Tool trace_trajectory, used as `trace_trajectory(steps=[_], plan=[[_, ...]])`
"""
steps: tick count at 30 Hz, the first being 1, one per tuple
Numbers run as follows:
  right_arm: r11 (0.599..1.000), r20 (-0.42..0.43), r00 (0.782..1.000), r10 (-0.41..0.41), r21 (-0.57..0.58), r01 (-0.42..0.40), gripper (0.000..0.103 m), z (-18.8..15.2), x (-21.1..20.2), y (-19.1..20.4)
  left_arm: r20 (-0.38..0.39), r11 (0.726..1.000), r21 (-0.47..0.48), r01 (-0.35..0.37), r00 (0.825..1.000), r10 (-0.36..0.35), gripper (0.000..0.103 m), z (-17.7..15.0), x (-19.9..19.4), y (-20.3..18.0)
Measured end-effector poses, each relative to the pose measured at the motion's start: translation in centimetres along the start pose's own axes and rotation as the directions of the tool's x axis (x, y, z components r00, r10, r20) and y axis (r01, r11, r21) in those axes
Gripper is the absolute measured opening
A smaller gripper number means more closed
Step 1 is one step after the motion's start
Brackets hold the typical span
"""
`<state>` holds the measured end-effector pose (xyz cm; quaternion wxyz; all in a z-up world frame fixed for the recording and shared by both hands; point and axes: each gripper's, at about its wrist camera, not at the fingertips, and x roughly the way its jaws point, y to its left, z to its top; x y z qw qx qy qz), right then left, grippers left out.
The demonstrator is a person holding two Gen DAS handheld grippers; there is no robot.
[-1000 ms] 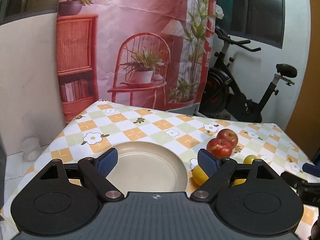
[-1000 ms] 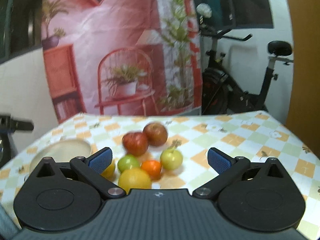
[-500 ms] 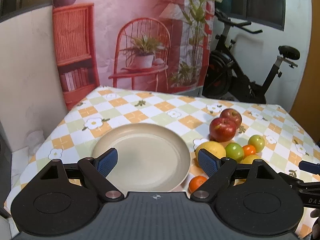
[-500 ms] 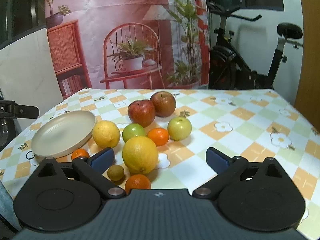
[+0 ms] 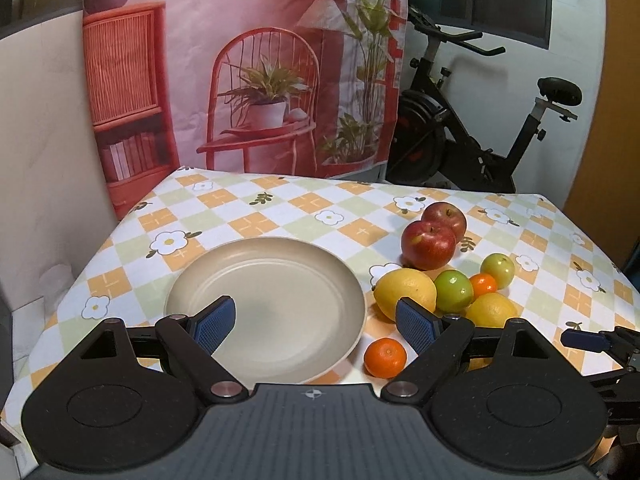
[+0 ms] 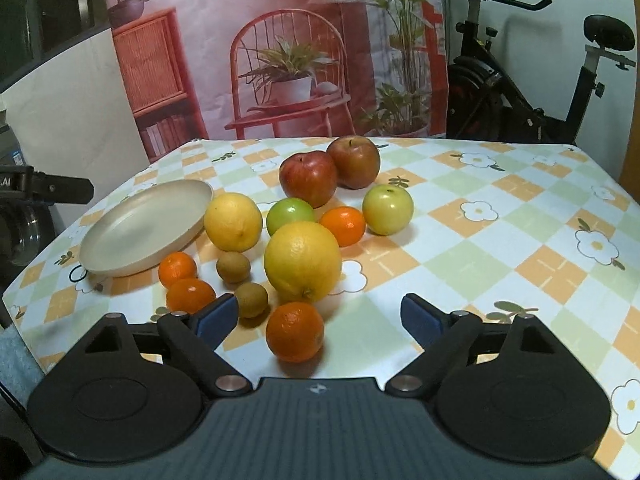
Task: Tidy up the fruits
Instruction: 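Grasp a small tangerine with the right tool while the left tool approaches the fruit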
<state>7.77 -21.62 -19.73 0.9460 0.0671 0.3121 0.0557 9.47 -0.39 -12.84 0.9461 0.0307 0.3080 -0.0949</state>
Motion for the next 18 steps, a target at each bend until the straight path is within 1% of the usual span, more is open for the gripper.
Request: trace_trajectory(steps=[2,4,7,9,12,14,16,18], plan=[[0.999,0.007,1.0,0.017,-0.05,-0.016,0.09,-0.2,0.1,0.2,-0.001,1.0,0.005,-0.003,1.0,0.003,0.087,-0.1,0.1,0.0],[0.988,0.039,0.999,0.03,-0.15,-0.024,0.09,-0.5,0.2,0.8,0.011,1.0,0.007,-0.015,1.0,0.015,0.083,-0.1,-0.1,0.1],[0.958,0.068,0.996,0.066,-0.285,-0.044,0.088,-1.4,0.1,1.8,0.025,1.0,-0.003,-0.016,1.0,0.016,0.083,0.0,-0.3,0.3],[0.941,0.07,0.995,0.072,-0.334,-0.045,0.083,-2.1,0.4,2.1,0.025,1.0,-0.004,-0.011,1.0,0.011,0.083,0.0,-0.2,0.3],[0.943,0.069,0.994,0.081,-0.327,-0.054,0.074,-2.6,0.6,1.9,0.022,1.0,0.004,-0.003,1.0,0.003,0.082,0.0,0.0,0.1],[0.949,0.081,0.993,0.084,-0.311,-0.055,0.072,-2.5,0.5,1.6,0.024,1.0,0.012,0.004,1.0,-0.004,0.079,0.0,0.0,-0.1],[0.955,0.077,0.993,0.093,-0.288,-0.067,0.06,-2.5,0.5,1.2,0.026,1.0,0.016,0.007,1.0,-0.007,0.077,0.0,0.0,-0.1],[0.959,0.054,0.993,0.109,-0.269,-0.09,0.056,-2.4,0.7,0.8,0.019,1.0,0.012,0.013,1.0,-0.013,0.076,-0.1,0.2,0.1]])
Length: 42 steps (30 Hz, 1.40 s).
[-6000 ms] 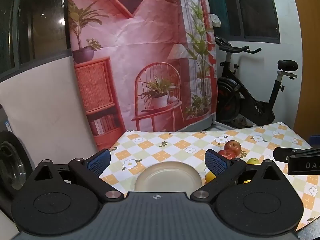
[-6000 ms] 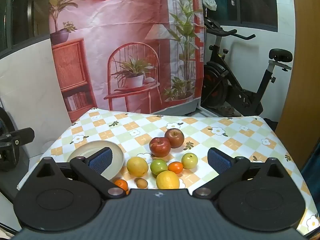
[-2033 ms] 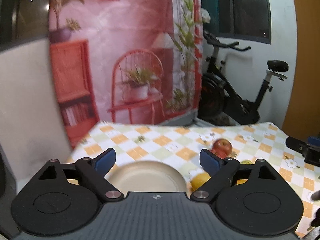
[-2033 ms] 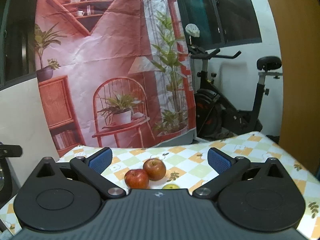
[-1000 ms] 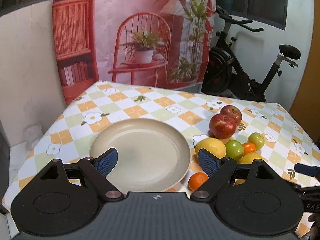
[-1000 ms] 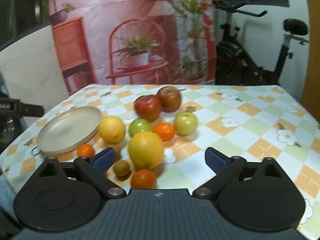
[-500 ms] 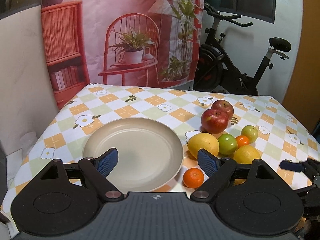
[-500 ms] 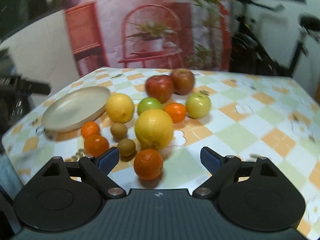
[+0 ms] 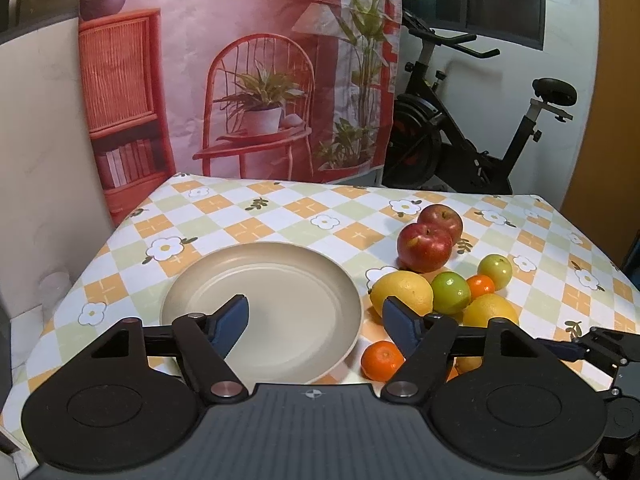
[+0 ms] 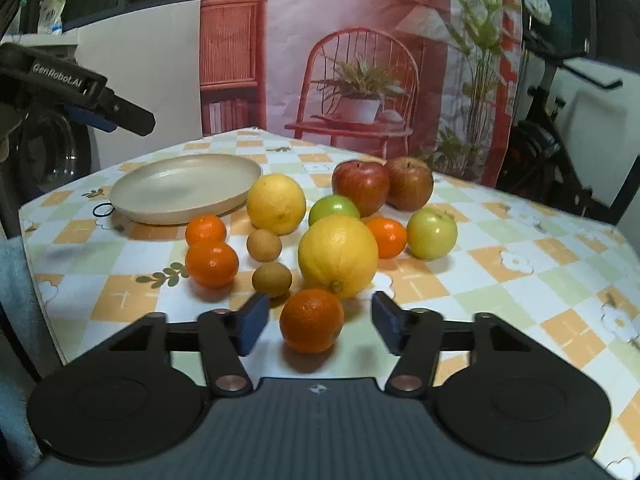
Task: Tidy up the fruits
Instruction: 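Grasp a small tangerine with the right tool while the left tool approaches the fruit, then grasp another tangerine with the left tool while the right tool holds its tangerine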
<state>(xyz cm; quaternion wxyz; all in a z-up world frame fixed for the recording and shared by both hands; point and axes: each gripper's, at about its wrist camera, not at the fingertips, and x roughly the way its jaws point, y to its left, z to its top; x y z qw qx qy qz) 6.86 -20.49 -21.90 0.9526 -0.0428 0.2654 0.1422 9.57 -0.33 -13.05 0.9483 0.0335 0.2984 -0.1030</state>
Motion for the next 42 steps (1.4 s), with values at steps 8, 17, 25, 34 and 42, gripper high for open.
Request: trace_trajectory(steps=[8,17,25,34,42], plan=[[0.998,-0.049,0.997,0.066,-0.004,-0.067,0.045,0.4,0.3,-0.1,-0.023,1.0,-0.006,0.023,0.999,-0.023,0.066,-0.2,0.4,0.1],[0.989,-0.086,0.986,0.146,-0.017,-0.148,0.039,0.8,1.6,-1.8,-0.059,0.998,-0.028,0.063,0.996,-0.065,0.059,-0.6,0.9,0.2],[0.988,-0.083,0.985,0.155,0.02,-0.153,0.039,0.5,1.5,-2.2,-0.112,0.993,-0.053,0.101,0.988,-0.107,0.051,-1.0,2.1,0.1],[0.987,-0.076,0.985,0.158,0.043,-0.155,0.039,0.5,1.3,-2.4,-0.233,0.971,-0.088,0.221,0.943,-0.235,0.036,-1.6,4.5,-0.8],[0.986,-0.077,0.984,0.161,0.048,-0.157,0.039,0.5,1.4,-2.4,-0.281,0.962,-0.181,0.204,0.927,-0.249,0.036,-1.5,7.1,-0.7]])
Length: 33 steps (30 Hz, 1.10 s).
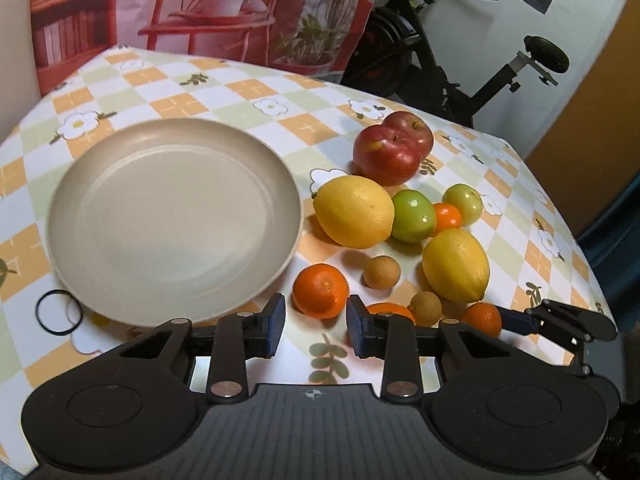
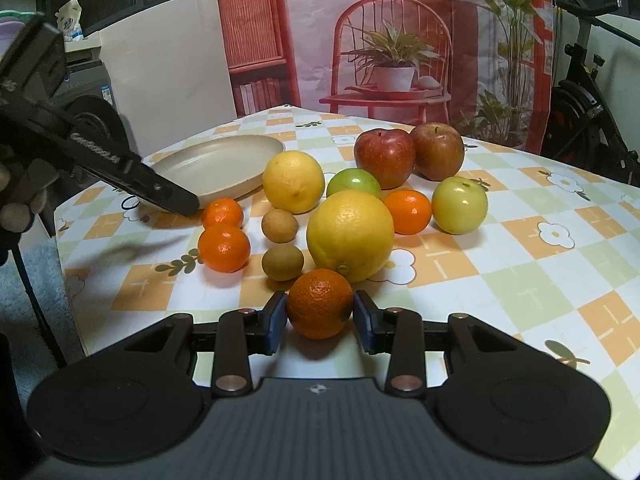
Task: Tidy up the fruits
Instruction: 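Grasp another tangerine with the left tool while the right tool holds its tangerine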
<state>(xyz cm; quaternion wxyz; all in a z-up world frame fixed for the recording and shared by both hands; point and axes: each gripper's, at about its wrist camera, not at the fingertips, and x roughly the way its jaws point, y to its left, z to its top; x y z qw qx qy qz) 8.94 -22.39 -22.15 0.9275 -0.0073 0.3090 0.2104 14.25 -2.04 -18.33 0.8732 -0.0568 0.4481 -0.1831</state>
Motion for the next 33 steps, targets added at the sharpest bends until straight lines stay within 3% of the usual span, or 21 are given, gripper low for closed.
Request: trace_trajectory(steps=[22,25,33], plan=[[1.0,-0.001,1.0,0.003,0.005,-0.003,0.039,0.0,0.0,0.0,-0.006,0.995,0.014,-0.097,0.995,0.097,0.04,0.9,2.3,-1.4],[1.0,-0.001,1.0,0.003,0.005,-0.003,0.039,0.0,0.0,-0.1,-0.032,0.997,0.003,-0.083,0.996,0.083,0.04,0.7,2.8,-1.2],[1.0,-0.001,1.0,0.005,0.007,-0.005,0.039,0.0,0.0,-0.1,0.001,0.996,0.038,-0.085,0.996,0.085,0.038,0.5,2.3,-1.6]])
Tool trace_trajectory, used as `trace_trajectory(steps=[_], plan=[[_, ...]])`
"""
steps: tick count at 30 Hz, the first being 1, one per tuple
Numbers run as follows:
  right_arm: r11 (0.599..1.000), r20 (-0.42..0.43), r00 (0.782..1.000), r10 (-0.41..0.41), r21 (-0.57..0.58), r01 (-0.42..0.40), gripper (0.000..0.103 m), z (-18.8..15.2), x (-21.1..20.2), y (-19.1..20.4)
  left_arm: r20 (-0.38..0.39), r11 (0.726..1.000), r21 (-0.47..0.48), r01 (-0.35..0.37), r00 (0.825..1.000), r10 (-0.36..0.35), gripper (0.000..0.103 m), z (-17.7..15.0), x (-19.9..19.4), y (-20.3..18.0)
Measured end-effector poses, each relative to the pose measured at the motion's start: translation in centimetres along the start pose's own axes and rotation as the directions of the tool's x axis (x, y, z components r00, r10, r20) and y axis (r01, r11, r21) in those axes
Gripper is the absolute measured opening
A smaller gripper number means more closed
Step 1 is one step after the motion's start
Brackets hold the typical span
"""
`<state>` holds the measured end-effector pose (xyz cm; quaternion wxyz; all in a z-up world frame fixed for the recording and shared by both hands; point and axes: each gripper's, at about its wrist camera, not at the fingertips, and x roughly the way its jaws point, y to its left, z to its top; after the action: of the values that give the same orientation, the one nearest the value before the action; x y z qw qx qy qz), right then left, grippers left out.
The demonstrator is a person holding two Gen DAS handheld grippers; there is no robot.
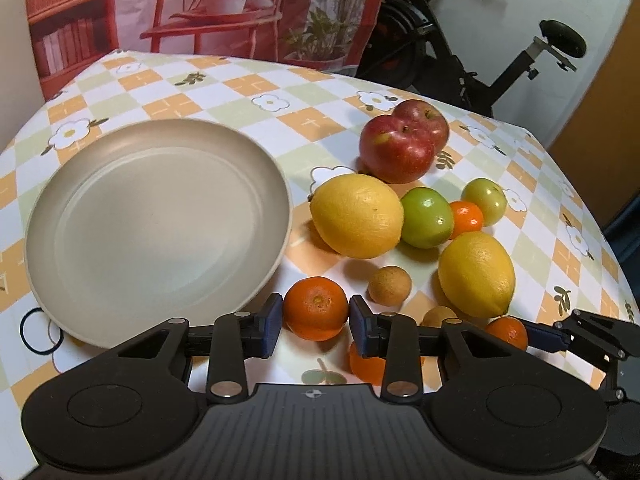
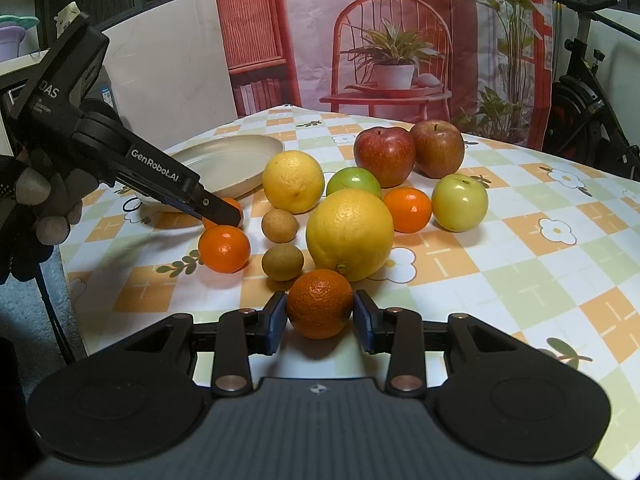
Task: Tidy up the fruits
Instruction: 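Grasp another tangerine with the left tool while the right tool holds its tangerine, then lower both held tangerines into the beige plate and open both tools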
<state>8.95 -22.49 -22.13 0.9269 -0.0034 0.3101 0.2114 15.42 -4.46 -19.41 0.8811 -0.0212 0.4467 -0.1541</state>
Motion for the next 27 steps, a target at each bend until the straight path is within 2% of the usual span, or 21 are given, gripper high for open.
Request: trace_trajectory(steps=[8,13,20,27], plan=[[1.0,-0.011,1.0,-0.003,-0.017,0.002,0.038,0.1,0.1,0.4,0.1,0.997,0.071,-0.001,0.995,-0.006,0.038,0.3,-2.8,-1.0],[1.0,-0.018,1.0,-0.008,-0.001,0.008,0.038,0.6,-0.6,0.7,0.167,0.998,0.067,0.002,0.986,-0.013,0.038,1.6,-5.1,0.3],[0.999,0.0,1.0,0.015,-0.031,-0.015,0.038,4.2,-1.4,2.1,0.248,0.999,-0.002,-0.032,0.968,0.031,0.038,3.6,-8.0,3.8],[0.996,0.001,1.0,0.015,-0.09,-0.015,0.038,9.0,0.6,3.6,0.288,0.997,0.014,-0.075,0.955,0.068,0.038,4.6,-9.2,6.8]])
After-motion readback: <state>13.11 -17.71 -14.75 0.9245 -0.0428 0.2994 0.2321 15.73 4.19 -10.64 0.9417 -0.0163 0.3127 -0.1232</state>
